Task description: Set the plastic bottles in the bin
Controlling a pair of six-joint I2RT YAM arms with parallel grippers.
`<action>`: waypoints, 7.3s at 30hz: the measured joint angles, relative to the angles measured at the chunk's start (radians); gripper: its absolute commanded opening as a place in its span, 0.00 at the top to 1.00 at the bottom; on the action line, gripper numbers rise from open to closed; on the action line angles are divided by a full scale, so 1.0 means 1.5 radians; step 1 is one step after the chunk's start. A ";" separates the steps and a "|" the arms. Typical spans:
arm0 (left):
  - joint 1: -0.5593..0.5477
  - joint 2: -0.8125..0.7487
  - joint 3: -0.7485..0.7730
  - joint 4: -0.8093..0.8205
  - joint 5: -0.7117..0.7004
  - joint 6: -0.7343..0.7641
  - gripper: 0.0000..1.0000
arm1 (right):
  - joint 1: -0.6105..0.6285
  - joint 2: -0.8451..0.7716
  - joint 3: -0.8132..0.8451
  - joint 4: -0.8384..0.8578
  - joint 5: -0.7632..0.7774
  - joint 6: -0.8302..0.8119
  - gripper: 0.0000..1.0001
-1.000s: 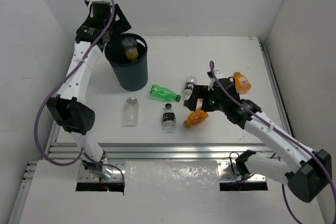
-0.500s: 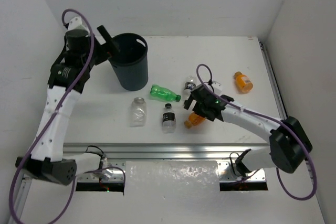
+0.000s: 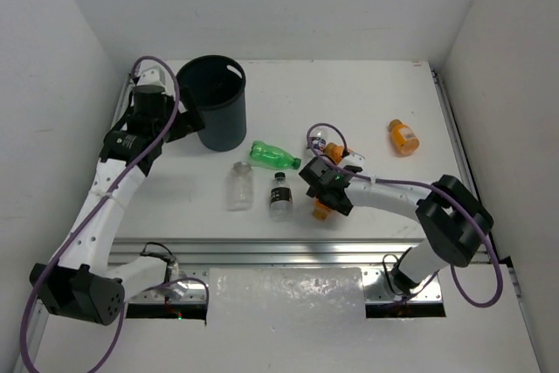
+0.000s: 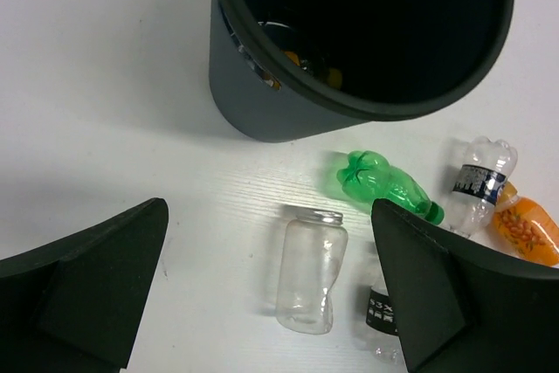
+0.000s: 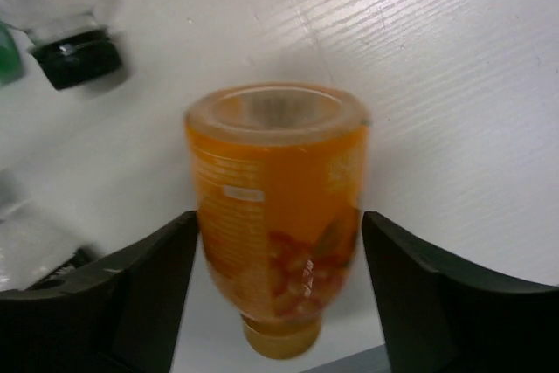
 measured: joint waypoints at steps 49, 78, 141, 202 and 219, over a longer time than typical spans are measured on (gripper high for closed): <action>-0.505 0.035 -0.006 0.149 0.191 -0.088 1.00 | 0.019 -0.550 -0.167 0.415 -0.545 -0.846 0.01; 0.022 0.417 0.540 -0.130 0.067 -0.060 0.00 | -0.467 -0.061 0.291 -0.040 -0.190 -0.807 0.01; -0.308 0.057 0.011 0.344 0.572 -0.097 0.00 | -0.243 -0.382 -0.020 0.401 -0.955 -0.874 0.86; -0.003 0.201 0.362 -0.074 0.036 -0.028 0.00 | -0.404 0.184 0.299 -0.016 -0.423 -0.941 0.16; -0.138 0.064 0.103 0.001 0.114 -0.022 0.00 | -0.408 -0.083 0.177 -0.048 -0.367 -0.907 0.76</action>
